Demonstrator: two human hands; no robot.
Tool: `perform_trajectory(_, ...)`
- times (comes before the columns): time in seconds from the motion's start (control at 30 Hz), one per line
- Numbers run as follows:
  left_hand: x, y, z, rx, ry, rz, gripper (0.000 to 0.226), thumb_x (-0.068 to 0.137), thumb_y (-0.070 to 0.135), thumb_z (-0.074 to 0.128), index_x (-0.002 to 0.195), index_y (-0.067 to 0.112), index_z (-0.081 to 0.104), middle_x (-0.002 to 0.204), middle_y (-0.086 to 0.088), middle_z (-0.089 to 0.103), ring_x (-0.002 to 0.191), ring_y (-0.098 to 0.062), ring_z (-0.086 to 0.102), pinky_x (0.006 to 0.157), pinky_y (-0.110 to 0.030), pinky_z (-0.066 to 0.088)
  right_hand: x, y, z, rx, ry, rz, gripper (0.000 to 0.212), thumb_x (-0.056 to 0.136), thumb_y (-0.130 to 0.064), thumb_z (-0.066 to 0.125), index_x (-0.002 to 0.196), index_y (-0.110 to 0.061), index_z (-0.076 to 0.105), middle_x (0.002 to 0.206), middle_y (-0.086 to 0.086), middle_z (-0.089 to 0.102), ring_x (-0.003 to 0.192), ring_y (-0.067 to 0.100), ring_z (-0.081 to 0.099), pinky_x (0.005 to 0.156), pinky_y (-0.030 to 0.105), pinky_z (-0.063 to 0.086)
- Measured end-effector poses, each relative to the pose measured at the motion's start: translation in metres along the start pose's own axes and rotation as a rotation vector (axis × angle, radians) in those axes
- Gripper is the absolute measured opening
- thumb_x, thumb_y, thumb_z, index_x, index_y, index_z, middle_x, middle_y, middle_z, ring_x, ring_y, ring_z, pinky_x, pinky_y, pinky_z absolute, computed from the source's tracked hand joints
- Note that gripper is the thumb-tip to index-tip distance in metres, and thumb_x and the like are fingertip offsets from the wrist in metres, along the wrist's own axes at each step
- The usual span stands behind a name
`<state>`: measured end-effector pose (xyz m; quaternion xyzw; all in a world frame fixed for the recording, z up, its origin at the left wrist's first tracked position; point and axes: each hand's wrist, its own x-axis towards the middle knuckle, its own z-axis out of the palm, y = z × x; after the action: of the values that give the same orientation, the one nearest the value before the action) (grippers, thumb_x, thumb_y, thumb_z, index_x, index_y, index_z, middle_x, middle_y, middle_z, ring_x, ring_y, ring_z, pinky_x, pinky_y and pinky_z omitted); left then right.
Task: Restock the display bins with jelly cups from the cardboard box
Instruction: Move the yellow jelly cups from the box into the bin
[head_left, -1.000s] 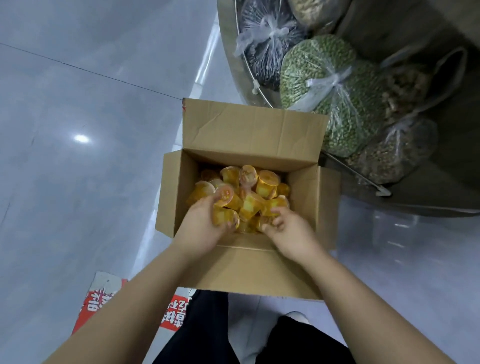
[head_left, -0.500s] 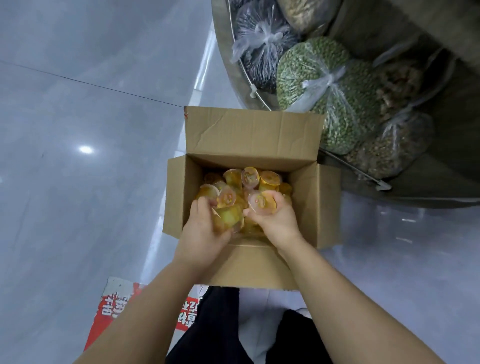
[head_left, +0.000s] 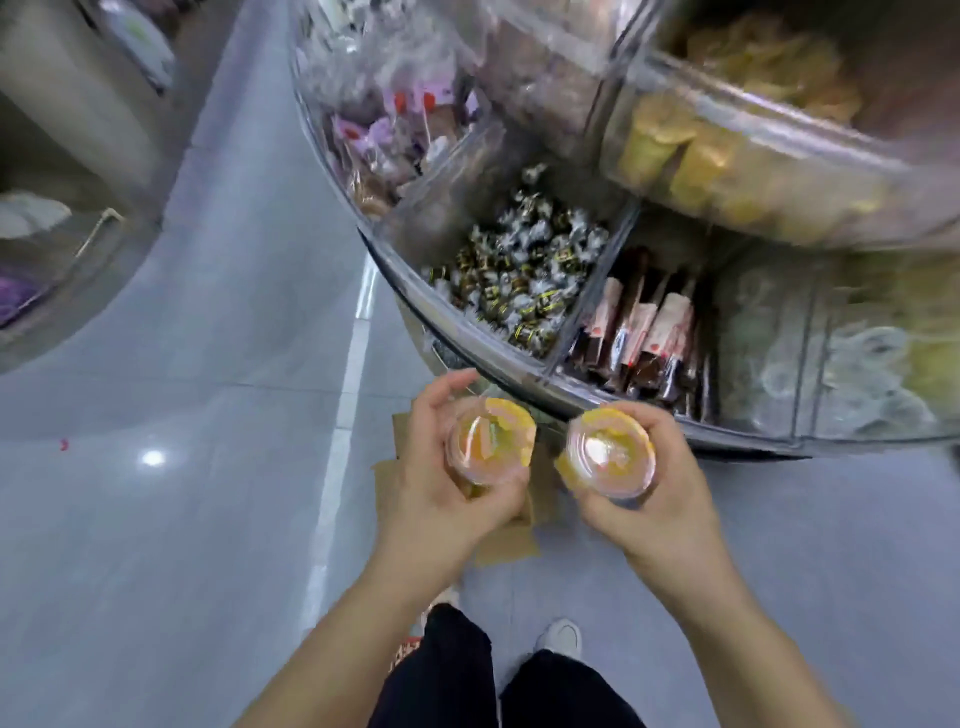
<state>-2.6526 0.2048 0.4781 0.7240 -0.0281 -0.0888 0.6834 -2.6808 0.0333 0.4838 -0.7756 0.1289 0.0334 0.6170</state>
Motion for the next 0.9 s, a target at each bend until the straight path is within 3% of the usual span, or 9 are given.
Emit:
perform_trajectory(0.17, 0.033, 0.088, 0.03, 0.058, -0.209, 0.279, 0.083, 0.073, -0.002, 0.066, 0.128, 0.047, 0.027, 0.109, 0.006, 0.059, 0.098, -0.005, 0.059, 0.086, -0.011, 0.043, -0.004, -0.088, -0.053, 0.049, 0.12, -0.232, 0.063, 0.055, -0.015, 0.062, 0.107, -0.048, 0.049, 0.094, -0.017, 0.063, 0.08, 0.001, 0.061, 0.066, 0.01, 0.048)
perform_trajectory(0.3, 0.064, 0.124, 0.061, 0.073, -0.281, 0.37, 0.078, 0.073, 0.004, 0.068, 0.131, 0.038, 0.028, 0.112, 0.008, 0.058, 0.103, -0.002, 0.057, 0.088, -0.01, 0.042, 0.009, -0.119, -0.094, 0.015, 0.195, -0.303, 0.069, 0.055, -0.01, 0.062, 0.111, -0.047, 0.045, 0.106, -0.009, 0.064, 0.094, 0.006, 0.063, 0.075, 0.012, 0.048)
perform_trajectory(0.43, 0.101, 0.145, 0.088, 0.136, -0.269, 0.405, 0.075, 0.069, 0.015, 0.074, 0.126, 0.045, 0.035, 0.107, 0.02, 0.06, 0.103, 0.002, 0.058, 0.087, -0.007, 0.041, 0.042, -0.132, -0.132, -0.026, 0.248, -0.341, 0.06, 0.059, -0.007, 0.067, 0.108, -0.038, 0.049, 0.095, -0.022, 0.064, 0.084, -0.005, 0.062, 0.07, 0.002, 0.042)
perform_trajectory(0.63, 0.181, 0.168, 0.137, 0.078, -0.115, 0.336, 0.058, 0.062, 0.026, 0.081, 0.11, 0.035, 0.048, 0.096, 0.031, 0.063, 0.089, 0.012, 0.06, 0.072, -0.001, 0.043, 0.125, -0.144, -0.175, -0.066, 0.239, -0.357, 0.049, 0.059, -0.026, 0.086, 0.096, -0.032, 0.054, 0.09, -0.022, 0.066, 0.079, -0.007, 0.061, 0.066, 0.005, 0.044)
perform_trajectory(0.73, 0.228, 0.17, 0.151, 0.09, -0.077, 0.288, 0.056, 0.072, 0.012, 0.077, 0.113, 0.031, 0.044, 0.098, 0.023, 0.061, 0.088, 0.016, 0.058, 0.071, -0.001, 0.043, 0.175, -0.147, -0.187, -0.015, 0.228, -0.33, 0.047, 0.061, -0.015, 0.083, 0.095, -0.03, 0.053, 0.085, -0.023, 0.065, 0.071, -0.008, 0.06, 0.06, 0.007, 0.046)
perform_trajectory(0.8, 0.257, 0.169, 0.156, 0.163, -0.133, 0.241, 0.058, 0.076, 0.011, 0.074, 0.119, 0.029, 0.04, 0.11, 0.019, 0.057, 0.095, 0.011, 0.058, 0.081, -0.009, 0.047, 0.208, -0.145, -0.189, 0.009, 0.227, -0.272, 0.051, 0.063, -0.012, 0.082, 0.101, -0.024, 0.05, 0.087, -0.014, 0.065, 0.077, 0.0, 0.061, 0.065, 0.015, 0.05)
perform_trajectory(0.9, 0.289, 0.161, 0.159, 0.25, -0.228, 0.159, 0.055, 0.077, 0.007, 0.073, 0.121, 0.024, 0.044, 0.116, 0.005, 0.059, 0.107, -0.009, 0.058, 0.097, -0.032, 0.046, 0.242, -0.136, -0.187, 0.034, 0.225, -0.182, 0.048, 0.069, -0.01, 0.079, 0.099, -0.024, 0.045, 0.085, -0.011, 0.06, 0.075, 0.0, 0.057, 0.053, 0.004, 0.044)
